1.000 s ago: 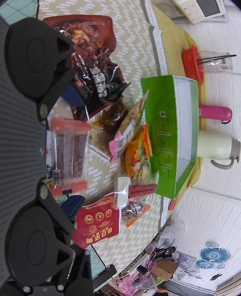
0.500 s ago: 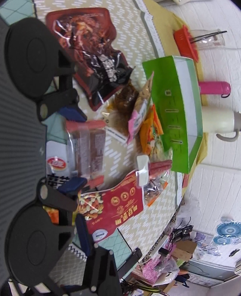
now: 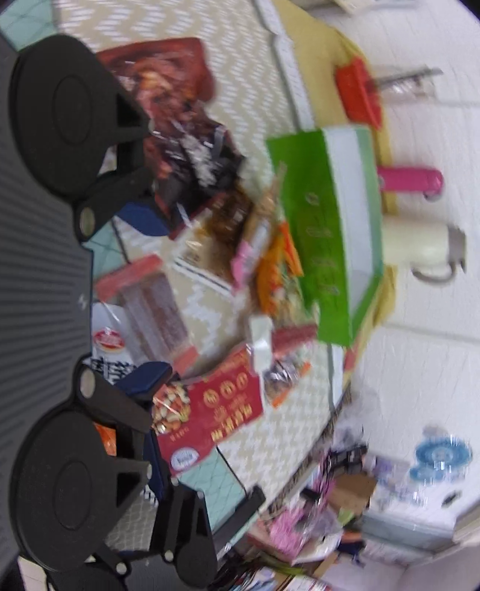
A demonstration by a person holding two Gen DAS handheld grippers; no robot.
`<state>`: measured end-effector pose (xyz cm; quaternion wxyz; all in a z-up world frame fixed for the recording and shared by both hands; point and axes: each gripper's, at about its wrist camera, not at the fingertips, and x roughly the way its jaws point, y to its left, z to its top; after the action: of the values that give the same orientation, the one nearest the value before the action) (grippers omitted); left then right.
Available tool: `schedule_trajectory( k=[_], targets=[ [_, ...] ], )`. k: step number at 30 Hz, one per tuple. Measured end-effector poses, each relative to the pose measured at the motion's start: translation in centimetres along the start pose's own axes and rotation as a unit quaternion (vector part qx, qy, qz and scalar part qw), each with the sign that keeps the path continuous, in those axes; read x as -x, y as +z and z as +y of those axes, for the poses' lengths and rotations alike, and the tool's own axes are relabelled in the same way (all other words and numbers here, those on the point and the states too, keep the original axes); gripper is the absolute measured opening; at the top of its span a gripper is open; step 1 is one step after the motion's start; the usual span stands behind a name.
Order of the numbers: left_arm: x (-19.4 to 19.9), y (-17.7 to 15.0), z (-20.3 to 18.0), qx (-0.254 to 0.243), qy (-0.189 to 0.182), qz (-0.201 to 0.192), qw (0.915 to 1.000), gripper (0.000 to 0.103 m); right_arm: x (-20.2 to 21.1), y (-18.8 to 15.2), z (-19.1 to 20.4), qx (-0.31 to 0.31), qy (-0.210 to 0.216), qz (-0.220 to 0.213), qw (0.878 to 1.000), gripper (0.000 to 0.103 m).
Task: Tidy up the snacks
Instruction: 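Grasp the red jerky strip packet with the left tool while the right tool grasps the yellow konjac packet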
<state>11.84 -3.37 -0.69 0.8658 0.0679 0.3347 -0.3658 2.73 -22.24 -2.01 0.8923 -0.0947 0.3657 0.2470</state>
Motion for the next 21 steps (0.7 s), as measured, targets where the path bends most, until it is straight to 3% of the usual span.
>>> schedule_trajectory(
  k=[5,10,12,18,21],
  targets=[
    [-2.2,1.4,-0.2,-0.06,-0.073,0.028,0.9951,0.077,0.2,-0.1,0.1,-0.002,-0.002,0.002,1.0,0.103],
    [-4.7,0.5,-1.3,-0.114,-0.059,0.066,0.9896,0.08,0.6,-0.4,-0.2,-0.008,-0.005,0.005,1.0,0.103],
    [-4.3,0.3,-0.9,-0.103,-0.061,0.062,0.9909,0.08,0.7,-0.4,-0.2,-0.009,-0.004,0.005,1.0,0.103],
    [-1.6,-1.3,0.4,-0.039,0.018,0.074,0.9963,0.069,0.6,-0.3,-0.1,-0.009,-0.007,0.008,1.0,0.103],
    [-0.2,-2.3,0.6,-0.02,0.0,0.071,0.9973,0.066,0.5,-0.2,-0.1,-0.007,-0.001,0.011,1.0,0.103]
  ],
)
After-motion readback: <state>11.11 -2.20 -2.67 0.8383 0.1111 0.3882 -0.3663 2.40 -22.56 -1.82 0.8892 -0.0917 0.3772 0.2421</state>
